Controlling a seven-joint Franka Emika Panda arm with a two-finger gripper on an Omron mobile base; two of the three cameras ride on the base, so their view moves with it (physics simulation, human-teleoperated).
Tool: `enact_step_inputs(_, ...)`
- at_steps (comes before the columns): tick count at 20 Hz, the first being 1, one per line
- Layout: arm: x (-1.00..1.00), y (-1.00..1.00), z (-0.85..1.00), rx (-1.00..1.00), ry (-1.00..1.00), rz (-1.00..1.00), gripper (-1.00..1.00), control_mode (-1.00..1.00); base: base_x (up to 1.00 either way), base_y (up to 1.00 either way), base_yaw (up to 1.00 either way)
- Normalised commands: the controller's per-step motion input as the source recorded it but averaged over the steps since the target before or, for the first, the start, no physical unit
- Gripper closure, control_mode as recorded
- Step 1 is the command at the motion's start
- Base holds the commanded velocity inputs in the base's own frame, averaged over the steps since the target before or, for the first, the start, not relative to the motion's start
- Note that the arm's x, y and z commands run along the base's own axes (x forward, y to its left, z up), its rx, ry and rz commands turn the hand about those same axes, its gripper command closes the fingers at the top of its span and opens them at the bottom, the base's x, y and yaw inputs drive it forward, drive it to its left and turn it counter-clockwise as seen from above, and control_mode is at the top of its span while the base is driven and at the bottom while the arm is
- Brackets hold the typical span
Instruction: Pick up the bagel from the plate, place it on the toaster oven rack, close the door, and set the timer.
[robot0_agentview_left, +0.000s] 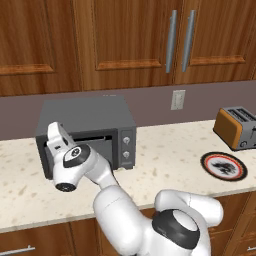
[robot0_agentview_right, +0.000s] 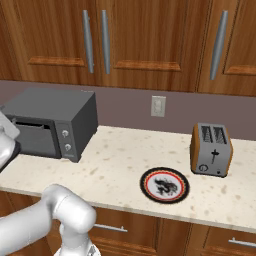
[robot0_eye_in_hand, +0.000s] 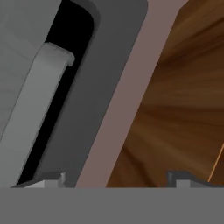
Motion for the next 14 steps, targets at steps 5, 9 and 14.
enact_step_inputs(5,-0.48,0.0,0.47,0.0,-0.03,0.05,-1.0,-1.0,0.0,0.0,0.0)
enact_step_inputs(9,-1.0,-0.05,0.96,0.02,0.0,0.03,-1.0,-1.0,0.0,0.0,0.0)
enact_step_inputs(14,-0.93,-0.08,1.0,0.06,0.0,0.03,-1.0,-1.0,0.0,0.0,0.0)
